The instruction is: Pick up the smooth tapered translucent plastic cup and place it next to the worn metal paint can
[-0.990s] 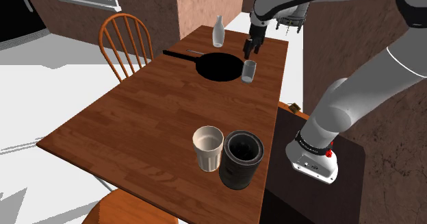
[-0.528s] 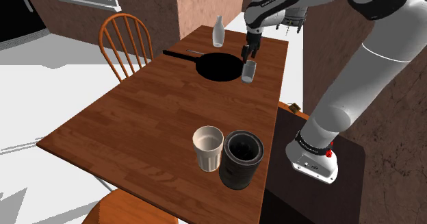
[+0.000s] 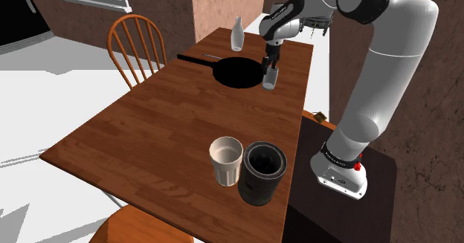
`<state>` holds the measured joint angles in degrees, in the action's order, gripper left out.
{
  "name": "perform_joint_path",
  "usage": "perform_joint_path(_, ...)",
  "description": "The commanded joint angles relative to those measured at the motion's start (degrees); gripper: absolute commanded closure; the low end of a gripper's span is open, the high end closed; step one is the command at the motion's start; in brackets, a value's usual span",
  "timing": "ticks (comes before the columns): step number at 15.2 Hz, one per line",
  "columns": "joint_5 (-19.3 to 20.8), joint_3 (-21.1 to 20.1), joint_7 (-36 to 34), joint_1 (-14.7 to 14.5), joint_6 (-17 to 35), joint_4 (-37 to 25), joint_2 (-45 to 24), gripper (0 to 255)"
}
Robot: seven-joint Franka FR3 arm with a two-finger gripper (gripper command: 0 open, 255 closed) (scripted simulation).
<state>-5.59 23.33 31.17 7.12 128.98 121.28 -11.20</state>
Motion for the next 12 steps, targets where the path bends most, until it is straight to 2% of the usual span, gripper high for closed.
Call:
perform_joint_path(1, -0.8, -0.2, 0.5, 0.2, 1.2, -0.1, -1.4, 0)
perform_joint_path(5, -1.8, -0.6, 1.2, 0.5, 3.6, 0.8, -3.2, 0)
perform_joint_path(12, -1.8, -0.6, 1.2, 0.5, 3.6, 0.8, -3.2, 0)
